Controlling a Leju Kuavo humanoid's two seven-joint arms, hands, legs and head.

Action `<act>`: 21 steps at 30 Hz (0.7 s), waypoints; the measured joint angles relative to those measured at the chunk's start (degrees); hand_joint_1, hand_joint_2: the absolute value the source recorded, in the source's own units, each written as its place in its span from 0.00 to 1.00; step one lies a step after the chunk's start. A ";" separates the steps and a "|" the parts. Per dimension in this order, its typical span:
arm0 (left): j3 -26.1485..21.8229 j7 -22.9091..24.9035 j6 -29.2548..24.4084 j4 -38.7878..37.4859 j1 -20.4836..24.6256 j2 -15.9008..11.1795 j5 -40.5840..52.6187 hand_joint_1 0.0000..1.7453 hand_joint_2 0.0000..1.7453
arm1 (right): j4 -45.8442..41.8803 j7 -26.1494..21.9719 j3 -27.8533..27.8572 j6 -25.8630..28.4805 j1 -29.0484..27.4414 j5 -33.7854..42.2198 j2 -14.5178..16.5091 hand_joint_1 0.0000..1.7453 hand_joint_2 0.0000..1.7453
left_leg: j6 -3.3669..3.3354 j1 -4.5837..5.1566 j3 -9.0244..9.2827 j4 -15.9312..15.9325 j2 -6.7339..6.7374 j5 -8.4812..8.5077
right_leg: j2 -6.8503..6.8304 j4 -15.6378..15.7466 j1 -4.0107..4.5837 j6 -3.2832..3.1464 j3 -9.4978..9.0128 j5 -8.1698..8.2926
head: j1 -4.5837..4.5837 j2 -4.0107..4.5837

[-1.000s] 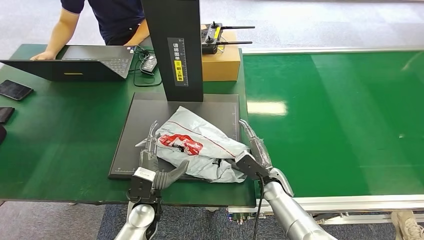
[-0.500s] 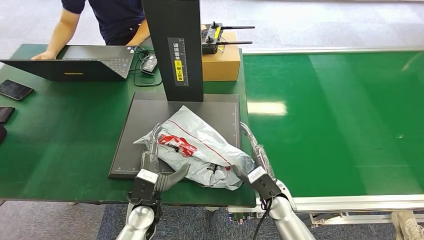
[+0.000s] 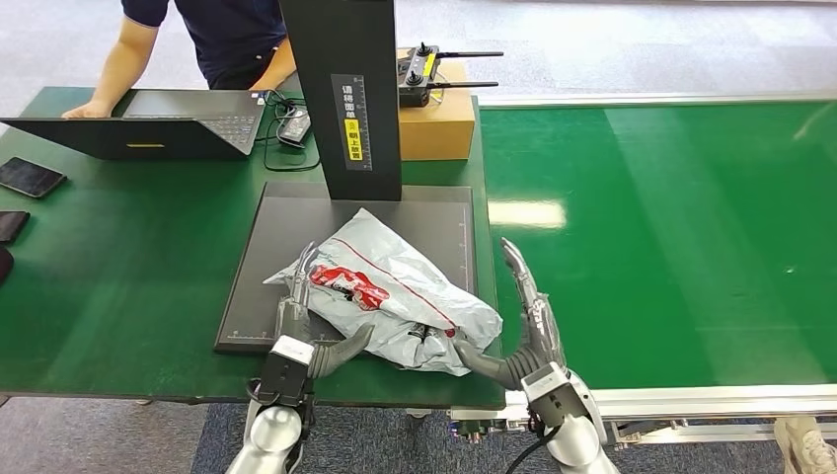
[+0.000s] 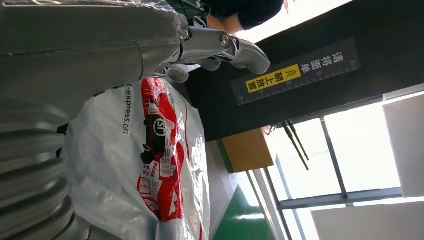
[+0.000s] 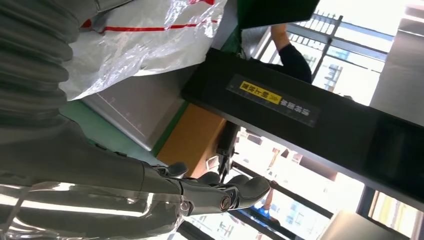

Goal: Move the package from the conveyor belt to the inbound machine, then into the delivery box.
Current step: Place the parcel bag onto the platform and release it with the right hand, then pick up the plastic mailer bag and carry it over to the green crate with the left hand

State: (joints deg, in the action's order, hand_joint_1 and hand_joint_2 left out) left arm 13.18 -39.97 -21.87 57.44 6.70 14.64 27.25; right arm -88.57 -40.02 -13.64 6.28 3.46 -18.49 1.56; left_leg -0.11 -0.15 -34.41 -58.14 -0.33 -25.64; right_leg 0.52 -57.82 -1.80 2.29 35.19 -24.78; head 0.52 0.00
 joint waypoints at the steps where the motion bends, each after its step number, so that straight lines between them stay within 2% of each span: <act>1: -0.05 0.31 -0.21 0.25 0.01 0.00 0.91 0.00 1.00 | -1.27 0.00 0.17 -0.49 -0.78 0.61 0.01 0.00 1.00 | 0.00 0.00 0.00 0.00 0.00 0.00 | 0.00 0.00 0.00 0.00 0.00 0.00 | 0.00 0.00; 7: -0.35 3.06 -0.74 2.32 0.40 0.00 7.00 0.00 1.00 | -7.76 0.00 2.86 -4.98 -5.25 3.92 0.60 0.00 1.00 | 0.01 0.00 0.00 0.00 0.00 -0.01 | 0.00 0.01 0.00 0.00 0.00 0.00 | -0.01 0.00; 15: -0.42 5.42 -0.59 3.03 3.54 -0.15 16.69 0.00 1.00 | -10.32 0.00 8.13 -8.09 -9.94 2.60 3.09 0.00 1.00 | 0.01 0.00 0.01 0.00 0.00 -0.01 | 0.00 0.01 0.00 0.00 0.00 0.00 | -0.01 0.00; 18: -0.08 6.19 1.07 2.40 5.91 -0.37 20.11 0.00 1.00 | -10.78 0.00 9.41 -8.68 -10.79 2.10 3.96 0.00 1.00 | 0.01 0.00 0.01 0.00 0.00 -0.01 | 0.00 0.01 0.00 0.00 -0.01 0.00 | 0.00 0.00; 21: 0.73 6.48 5.18 0.38 8.76 -0.73 20.90 0.00 1.00 | -10.94 0.00 10.41 -9.18 -11.08 1.79 4.57 0.00 1.00 | 0.01 0.00 0.02 0.00 0.00 -0.01 | 0.00 0.01 0.00 0.00 -0.01 0.01 | 0.00 0.00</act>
State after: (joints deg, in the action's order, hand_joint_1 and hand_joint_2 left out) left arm 13.91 -33.49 -16.69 57.82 15.46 13.92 48.15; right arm -99.51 -40.02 -3.23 -2.90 -7.63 -16.70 6.13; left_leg -0.10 -0.15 -34.39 -58.14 -0.33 -25.65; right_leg 0.52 -57.81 -1.80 2.29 35.17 -24.77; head 0.52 0.00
